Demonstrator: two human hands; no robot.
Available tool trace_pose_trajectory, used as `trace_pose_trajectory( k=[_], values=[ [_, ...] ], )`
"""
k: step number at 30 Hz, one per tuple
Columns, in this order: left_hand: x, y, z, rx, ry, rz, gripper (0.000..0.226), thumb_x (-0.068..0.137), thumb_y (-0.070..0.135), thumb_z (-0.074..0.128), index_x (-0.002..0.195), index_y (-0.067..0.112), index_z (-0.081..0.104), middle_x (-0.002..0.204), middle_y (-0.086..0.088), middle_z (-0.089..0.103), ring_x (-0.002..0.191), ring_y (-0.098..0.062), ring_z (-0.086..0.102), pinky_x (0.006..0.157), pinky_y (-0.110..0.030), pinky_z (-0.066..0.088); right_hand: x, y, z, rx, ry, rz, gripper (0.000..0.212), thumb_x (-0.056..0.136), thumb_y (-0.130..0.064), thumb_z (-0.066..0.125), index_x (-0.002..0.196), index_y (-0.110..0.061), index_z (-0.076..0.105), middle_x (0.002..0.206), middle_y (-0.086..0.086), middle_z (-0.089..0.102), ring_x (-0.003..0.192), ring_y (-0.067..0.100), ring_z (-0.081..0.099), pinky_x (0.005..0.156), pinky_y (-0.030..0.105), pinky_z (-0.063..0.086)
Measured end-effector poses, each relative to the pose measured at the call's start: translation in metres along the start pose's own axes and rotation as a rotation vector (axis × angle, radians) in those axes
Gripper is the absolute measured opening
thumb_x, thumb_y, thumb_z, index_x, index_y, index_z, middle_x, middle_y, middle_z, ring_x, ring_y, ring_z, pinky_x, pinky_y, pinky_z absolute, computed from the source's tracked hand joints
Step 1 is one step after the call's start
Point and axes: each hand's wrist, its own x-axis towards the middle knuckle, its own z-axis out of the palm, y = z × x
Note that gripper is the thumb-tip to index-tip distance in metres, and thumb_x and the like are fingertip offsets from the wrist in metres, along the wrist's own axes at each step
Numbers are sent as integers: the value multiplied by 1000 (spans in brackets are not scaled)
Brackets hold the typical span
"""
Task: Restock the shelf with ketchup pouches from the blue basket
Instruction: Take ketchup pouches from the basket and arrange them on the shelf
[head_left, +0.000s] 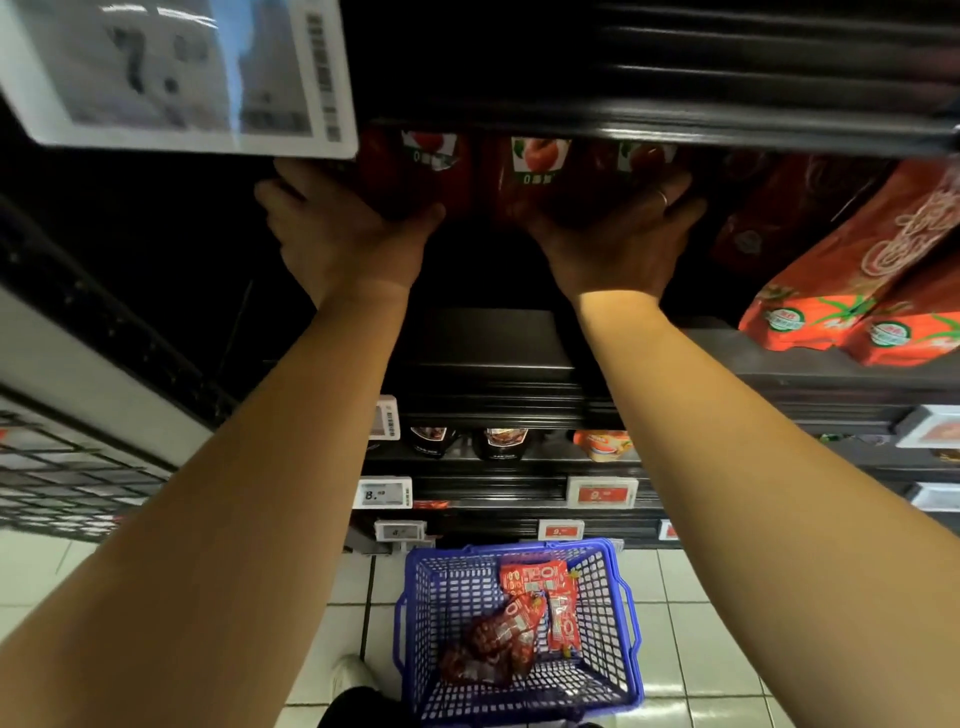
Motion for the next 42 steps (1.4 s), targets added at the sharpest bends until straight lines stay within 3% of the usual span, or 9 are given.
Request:
trace_pose_trajectory(
  k=[7, 14, 20, 25, 29, 31, 35, 41, 42],
  values=[
    [7, -5, 5, 65, -51, 58, 119, 62, 66, 83, 151, 10, 27, 150, -16, 34, 136, -36, 42, 109, -49, 37, -7, 0, 3, -50, 69, 10, 141, 60, -78, 76, 156, -1, 7, 159, 25, 17, 145, 41, 28, 118, 43, 27],
    [1, -27, -8, 32, -247, 154, 101, 92, 47, 67, 158, -1, 6, 166, -24, 5, 155, -36, 1, 122, -31, 0, -40, 12, -12, -214, 76, -51, 104, 78, -61, 72, 152, -4, 27, 148, 19, 38, 133, 39, 39, 113, 41, 33],
    [-14, -44, -37, -69, -228, 296, 56, 87, 27, 68, 136, 8, 49, 142, -18, 47, 135, -30, 42, 108, -26, 33, -75, 29, -36, -356, 37, -204, 51, 90, -44, 58, 127, -9, 57, 124, 17, 59, 119, 35, 47, 107, 40, 36],
    [-50, -57, -67, -33, -283, 353, 39, 87, 30, 67, 122, 15, 59, 127, -7, 56, 113, -22, 59, 95, -31, 50, -113, 57, -64, -289, 7, -393, 39, 96, -33, 52, 124, -7, 61, 122, 14, 57, 117, 33, 47, 101, 35, 34],
    [-105, -67, -91, -31, -157, 476, 17, 82, 27, 59, 97, 35, 56, 108, 6, 57, 93, 1, 58, 82, -12, 44, -146, 99, -91, -23, -55, -554, 30, 90, -18, 58, 117, -6, 62, 116, 12, 59, 111, 28, 51, 94, 19, 32],
    [-147, -77, -98, -93, -106, 490, 20, 81, 24, 56, 88, 41, 49, 94, 21, 46, 82, 6, 50, 76, -6, 38, -161, 131, -105, 58, -74, -571, 29, 87, -14, 59, 114, -6, 62, 111, 12, 59, 105, 27, 52, 90, 21, 34],
    [-234, -131, -79, 18, -285, 464, 15, 86, 13, 61, 93, 25, 66, 95, 12, 56, 88, -5, 50, 78, 1, 30, -188, 219, -121, 44, -330, -383, 26, 87, -15, 60, 112, -8, 59, 105, 7, 58, 96, 24, 56, 83, 31, 43],
    [-327, -247, -30, 205, -817, 69, 9, 91, 3, 64, 95, 11, 65, 91, 0, 65, 87, 0, 64, 82, -15, 49, -230, 350, -104, -229, -828, 89, 15, 89, -15, 65, 99, -22, 57, 104, 9, 71, 92, 30, 67, 84, 34, 54],
    [-338, -268, -19, 282, -892, 39, 6, 92, 5, 62, 96, 6, 66, 97, -7, 67, 95, -10, 66, 88, -26, 52, -238, 369, -95, -277, -876, 115, 15, 89, -17, 66, 98, -25, 58, 107, 8, 71, 96, 30, 67, 85, 32, 53]
  ],
)
